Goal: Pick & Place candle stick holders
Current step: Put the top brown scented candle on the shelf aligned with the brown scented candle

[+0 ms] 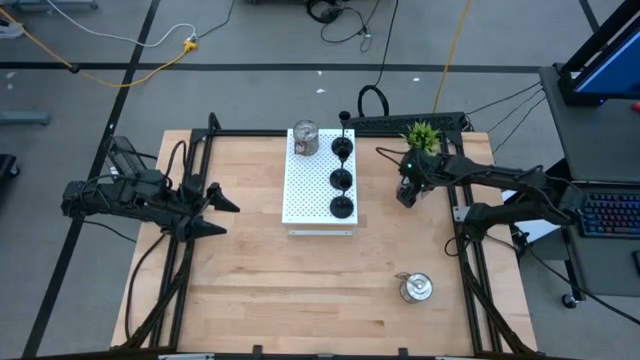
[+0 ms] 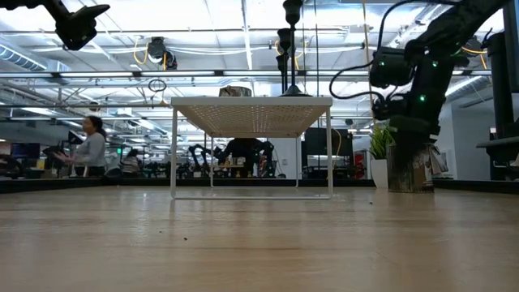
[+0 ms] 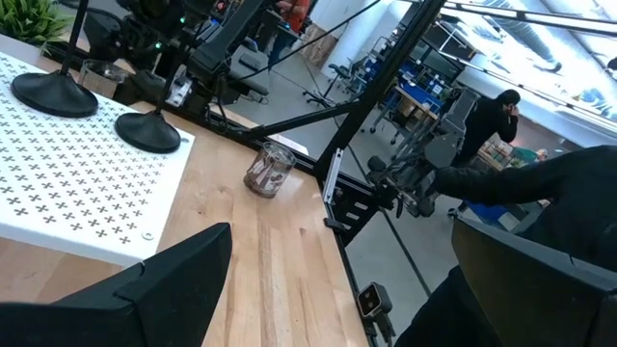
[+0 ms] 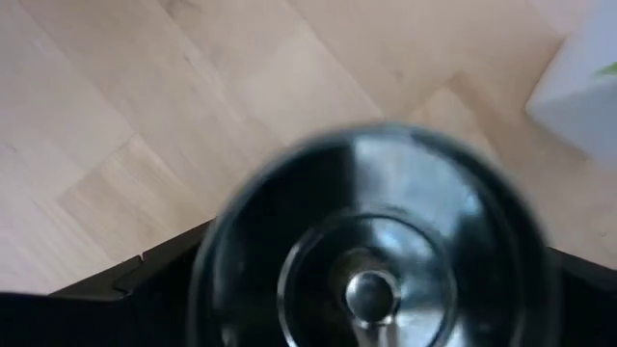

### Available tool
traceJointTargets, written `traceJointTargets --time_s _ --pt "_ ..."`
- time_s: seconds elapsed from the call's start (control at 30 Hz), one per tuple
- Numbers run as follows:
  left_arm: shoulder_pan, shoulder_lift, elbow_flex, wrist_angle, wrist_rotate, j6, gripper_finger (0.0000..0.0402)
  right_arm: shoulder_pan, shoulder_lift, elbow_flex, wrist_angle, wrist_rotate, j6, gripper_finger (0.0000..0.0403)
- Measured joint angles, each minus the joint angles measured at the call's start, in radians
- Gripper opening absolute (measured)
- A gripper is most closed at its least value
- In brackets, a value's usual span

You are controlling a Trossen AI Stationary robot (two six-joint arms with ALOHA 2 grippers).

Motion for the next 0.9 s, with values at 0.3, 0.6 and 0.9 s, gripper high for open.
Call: traceJointTargets --time_s 0.3,0.6,0.9 --pt "0.0 0.0 0.0 0.0 0.001 -0.005 0.0399 0.0 -0.001 -0.032 0.033 0.001 0.034 0.0351" --pt "0.0 0.0 0.0 0.0 -0.007 0.021 0.0399 0.001 -0.008 -0.034 0.03 0.0 0.03 0.0349" --pt "0.0 0.0 0.0 0.013 -0.08 0.038 0.0399 0.018 -0.111 -0.034 0.005 -0.027 0.052 0.0349"
